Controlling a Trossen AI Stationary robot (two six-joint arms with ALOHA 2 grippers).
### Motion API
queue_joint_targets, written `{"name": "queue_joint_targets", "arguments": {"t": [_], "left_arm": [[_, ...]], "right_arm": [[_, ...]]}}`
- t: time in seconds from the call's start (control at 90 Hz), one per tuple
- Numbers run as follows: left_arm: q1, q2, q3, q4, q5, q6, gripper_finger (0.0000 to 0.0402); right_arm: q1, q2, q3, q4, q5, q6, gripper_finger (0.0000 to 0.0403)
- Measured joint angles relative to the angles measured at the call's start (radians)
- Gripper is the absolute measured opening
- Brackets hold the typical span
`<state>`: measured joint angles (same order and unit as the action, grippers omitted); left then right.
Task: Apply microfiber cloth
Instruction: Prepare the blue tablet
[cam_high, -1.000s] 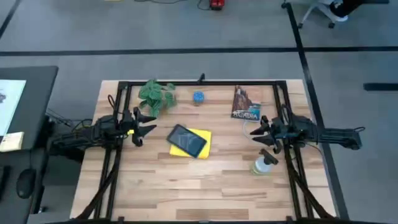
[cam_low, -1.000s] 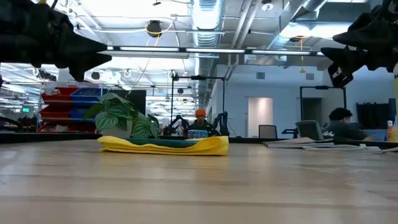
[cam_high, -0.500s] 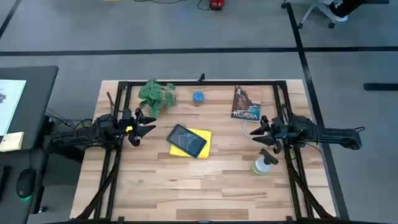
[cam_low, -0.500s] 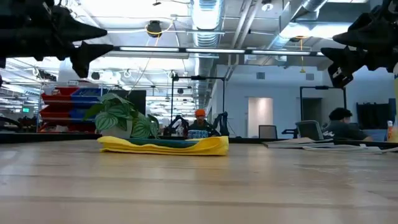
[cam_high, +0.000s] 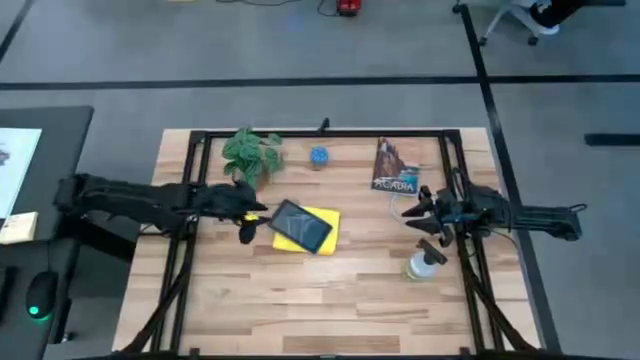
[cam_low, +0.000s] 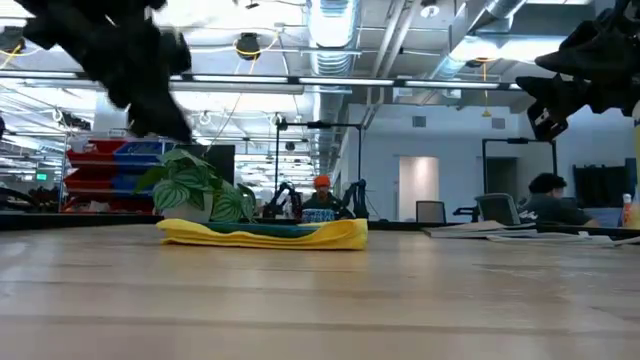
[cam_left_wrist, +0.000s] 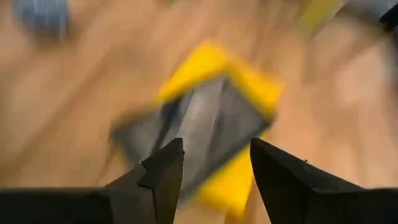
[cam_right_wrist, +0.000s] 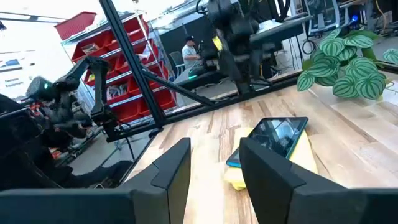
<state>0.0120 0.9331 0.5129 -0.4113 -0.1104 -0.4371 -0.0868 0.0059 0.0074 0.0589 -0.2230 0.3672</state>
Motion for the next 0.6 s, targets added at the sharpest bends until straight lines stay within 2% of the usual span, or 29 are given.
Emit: {"name": "queue_joint_targets", "arguments": {"t": [0.089,0.178,0.3,0.411,0.6], "left_arm": [[0.0,0.068,-0.007,-0.08,0.0,-0.039,0.0174],[0.0,0.103,-0.043,-0.083,0.0,-0.08,0.0189],[0.013,0.123,-0.117,-0.002,0.014,-0.145,0.0218],[0.044,0.13,-0.175,0.132,0.066,-0.195,0.024],[0.107,0.13,-0.245,0.37,0.159,-0.247,0.0251]], "right_arm": [[0.0,0.0,0.0,0.0,0.0,0.0,0.0127],[0.0,0.0,0.0,0.0,0.0,0.0,0.0127],[0.0,0.0,0.0,0.0,0.0,0.0,0.0127],[0.0,0.0,0.0,0.0,0.0,0.0,0.0127],[0.0,0.0,0.0,0.0,0.0,0.0,0.0127]]}}
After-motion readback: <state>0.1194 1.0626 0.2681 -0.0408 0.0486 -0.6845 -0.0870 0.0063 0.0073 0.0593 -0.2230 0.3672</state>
